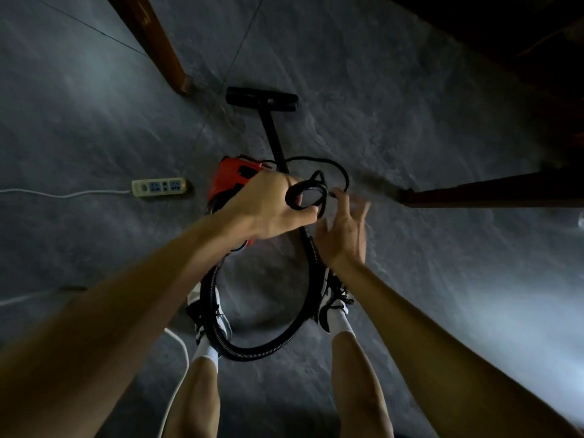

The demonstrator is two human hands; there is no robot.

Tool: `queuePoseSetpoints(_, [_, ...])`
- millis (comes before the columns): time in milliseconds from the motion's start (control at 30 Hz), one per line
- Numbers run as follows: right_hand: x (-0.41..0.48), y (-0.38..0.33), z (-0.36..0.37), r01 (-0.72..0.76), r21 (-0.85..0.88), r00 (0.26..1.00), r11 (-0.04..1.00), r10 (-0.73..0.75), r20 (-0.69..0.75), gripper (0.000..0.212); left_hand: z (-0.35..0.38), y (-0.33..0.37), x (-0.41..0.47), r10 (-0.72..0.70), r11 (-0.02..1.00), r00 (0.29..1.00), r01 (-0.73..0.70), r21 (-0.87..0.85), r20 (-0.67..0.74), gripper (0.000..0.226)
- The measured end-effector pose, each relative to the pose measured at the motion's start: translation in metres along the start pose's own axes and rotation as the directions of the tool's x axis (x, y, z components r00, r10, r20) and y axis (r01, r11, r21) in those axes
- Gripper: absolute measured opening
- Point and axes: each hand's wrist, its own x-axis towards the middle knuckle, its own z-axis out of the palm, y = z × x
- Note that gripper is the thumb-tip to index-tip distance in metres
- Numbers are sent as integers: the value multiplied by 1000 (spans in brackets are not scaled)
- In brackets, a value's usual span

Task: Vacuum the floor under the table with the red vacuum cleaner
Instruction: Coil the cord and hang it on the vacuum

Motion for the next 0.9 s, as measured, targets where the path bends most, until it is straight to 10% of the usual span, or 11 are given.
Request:
queuePoseSetpoints(133, [29,2,-14,265,-227,957,937,-284,-54,30,-16,15,10,61,998,994,-64,-28,-95,31])
queuePoseSetpoints(233, [35,-19,-22,351,74,930,933,-357,87,28,-20,30,28,-116,941,948,9,-339,-296,27])
queuePoseSetpoints(400, [31,-54,-36,51,517,973,855,-159,167,33,-27,47,49,-353,577,916,51,-815,-192,36])
queuePoseSetpoints(567, [39,-69,-22,-68,582,943,811,-137,302,26,-25,58,57,-348,635,886,-18,-772,-306,45])
queuePoseSetpoints(700, [33,-71,-26,8,606,849,796,-325,416,73,-26,66,62,-402,612,809,-111,-783,-430,39])
queuePoseSetpoints(833, [36,-77,-21,33,597,912,801,-269,310,15,-15,81,70,-473,601,724,-152,-785,-502,29])
queuePoseSetpoints(900, [40,-73,-24,-51,676,937,735,-198,286,31,-8,83,72,-402,692,742,-137,-708,-537,28])
